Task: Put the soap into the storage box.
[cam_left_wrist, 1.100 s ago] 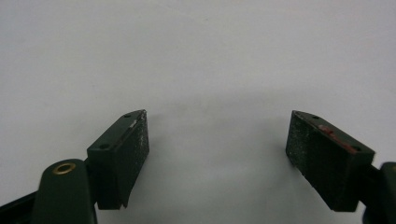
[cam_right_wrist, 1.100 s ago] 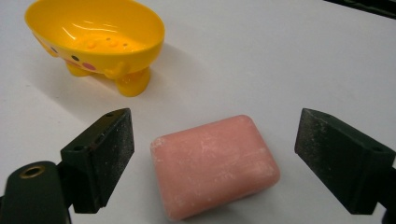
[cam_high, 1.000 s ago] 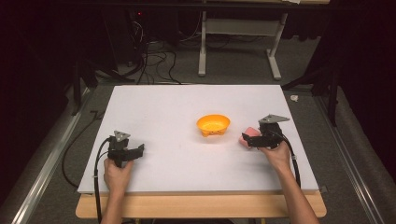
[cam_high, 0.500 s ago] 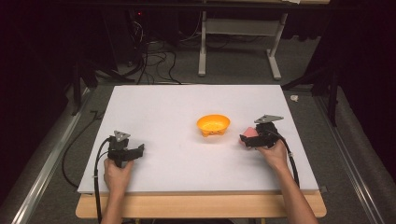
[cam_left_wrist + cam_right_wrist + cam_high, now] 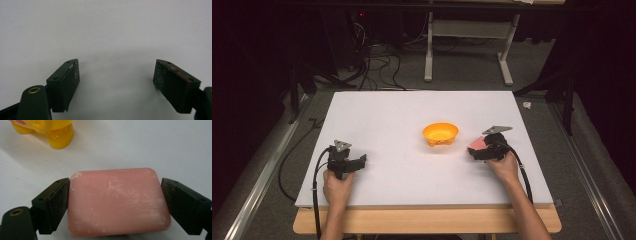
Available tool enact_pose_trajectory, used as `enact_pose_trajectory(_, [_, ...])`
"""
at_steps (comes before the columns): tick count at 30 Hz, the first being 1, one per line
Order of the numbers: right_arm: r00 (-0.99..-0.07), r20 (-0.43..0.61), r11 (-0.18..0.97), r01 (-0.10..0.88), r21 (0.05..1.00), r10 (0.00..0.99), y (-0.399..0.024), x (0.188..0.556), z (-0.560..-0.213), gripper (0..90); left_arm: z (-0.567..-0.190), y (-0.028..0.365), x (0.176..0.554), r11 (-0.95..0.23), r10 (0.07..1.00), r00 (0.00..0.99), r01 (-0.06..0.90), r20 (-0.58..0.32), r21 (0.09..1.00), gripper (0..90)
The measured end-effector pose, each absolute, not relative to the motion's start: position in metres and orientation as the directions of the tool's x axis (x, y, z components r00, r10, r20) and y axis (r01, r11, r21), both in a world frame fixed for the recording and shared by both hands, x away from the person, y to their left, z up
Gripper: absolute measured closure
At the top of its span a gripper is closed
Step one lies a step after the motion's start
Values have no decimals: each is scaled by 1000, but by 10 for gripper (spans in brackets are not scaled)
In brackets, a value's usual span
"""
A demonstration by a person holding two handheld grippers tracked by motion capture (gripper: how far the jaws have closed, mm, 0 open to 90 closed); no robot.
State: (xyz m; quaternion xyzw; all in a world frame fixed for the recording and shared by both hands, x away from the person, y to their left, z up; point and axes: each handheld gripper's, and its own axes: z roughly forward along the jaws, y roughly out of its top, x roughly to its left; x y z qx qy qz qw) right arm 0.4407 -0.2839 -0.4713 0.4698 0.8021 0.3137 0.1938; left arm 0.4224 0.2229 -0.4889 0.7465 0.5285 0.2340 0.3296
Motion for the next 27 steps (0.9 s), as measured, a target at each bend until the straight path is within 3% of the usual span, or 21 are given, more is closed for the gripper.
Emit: enact_pose_trajectory(27, [-420, -16, 327, 680, 657, 907, -277, 442, -478, 134, -489, 223, 422, -224, 943, 332, 636, 0, 738, 215])
